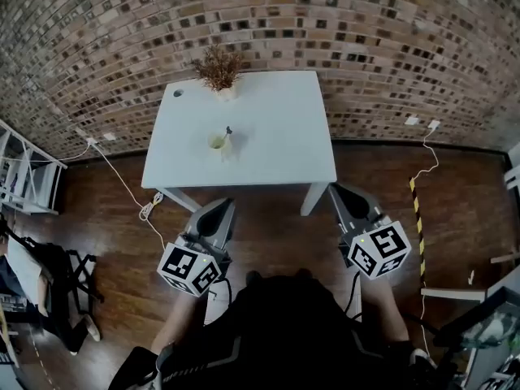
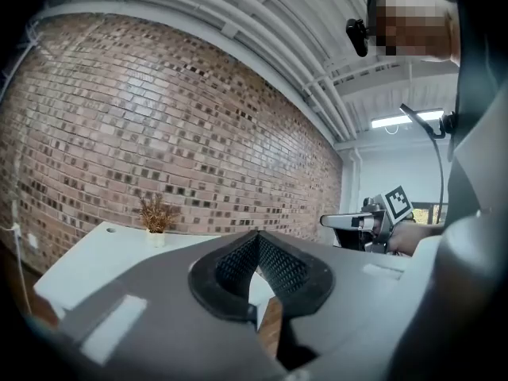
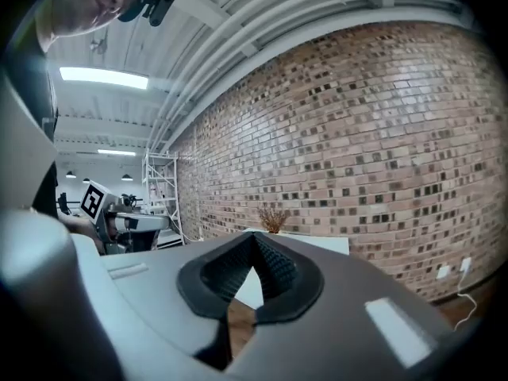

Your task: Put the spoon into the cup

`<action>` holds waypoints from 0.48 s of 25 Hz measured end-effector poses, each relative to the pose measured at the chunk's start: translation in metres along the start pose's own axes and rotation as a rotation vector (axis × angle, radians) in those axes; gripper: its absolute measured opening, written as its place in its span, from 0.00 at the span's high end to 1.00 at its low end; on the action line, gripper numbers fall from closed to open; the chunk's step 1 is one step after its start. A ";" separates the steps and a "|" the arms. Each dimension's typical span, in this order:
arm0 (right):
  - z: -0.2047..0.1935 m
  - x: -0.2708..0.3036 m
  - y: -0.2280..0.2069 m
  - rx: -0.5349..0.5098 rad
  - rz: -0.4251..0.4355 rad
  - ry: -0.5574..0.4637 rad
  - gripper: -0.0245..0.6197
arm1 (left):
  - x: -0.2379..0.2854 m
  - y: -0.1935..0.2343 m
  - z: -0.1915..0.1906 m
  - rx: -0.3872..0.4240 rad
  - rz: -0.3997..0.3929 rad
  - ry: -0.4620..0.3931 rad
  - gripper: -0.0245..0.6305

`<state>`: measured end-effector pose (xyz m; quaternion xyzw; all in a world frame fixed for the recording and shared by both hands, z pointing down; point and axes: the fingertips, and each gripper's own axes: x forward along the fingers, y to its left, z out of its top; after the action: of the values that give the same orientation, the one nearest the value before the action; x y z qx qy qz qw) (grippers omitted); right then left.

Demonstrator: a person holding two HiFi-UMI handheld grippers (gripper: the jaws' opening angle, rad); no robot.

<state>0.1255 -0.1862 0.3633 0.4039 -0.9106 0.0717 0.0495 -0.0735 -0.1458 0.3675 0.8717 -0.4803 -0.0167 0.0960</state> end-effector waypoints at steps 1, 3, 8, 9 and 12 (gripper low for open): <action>-0.002 -0.002 0.001 0.016 0.007 -0.004 0.95 | -0.002 -0.004 0.000 0.006 0.001 0.000 0.97; -0.005 -0.006 0.003 0.041 0.022 -0.008 0.95 | -0.005 -0.008 0.005 0.014 0.012 -0.007 0.97; -0.005 -0.017 0.002 0.071 0.023 -0.010 0.95 | -0.015 -0.011 0.006 -0.017 0.045 -0.022 0.97; -0.005 -0.019 0.000 0.072 0.020 -0.013 0.95 | -0.016 -0.013 0.005 -0.013 0.045 -0.019 0.97; -0.007 -0.027 -0.005 0.099 0.004 -0.013 0.95 | -0.018 -0.021 0.004 -0.008 0.049 0.002 0.97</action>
<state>0.1470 -0.1687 0.3665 0.4044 -0.9071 0.1142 0.0235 -0.0663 -0.1210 0.3586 0.8593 -0.5014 -0.0153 0.1002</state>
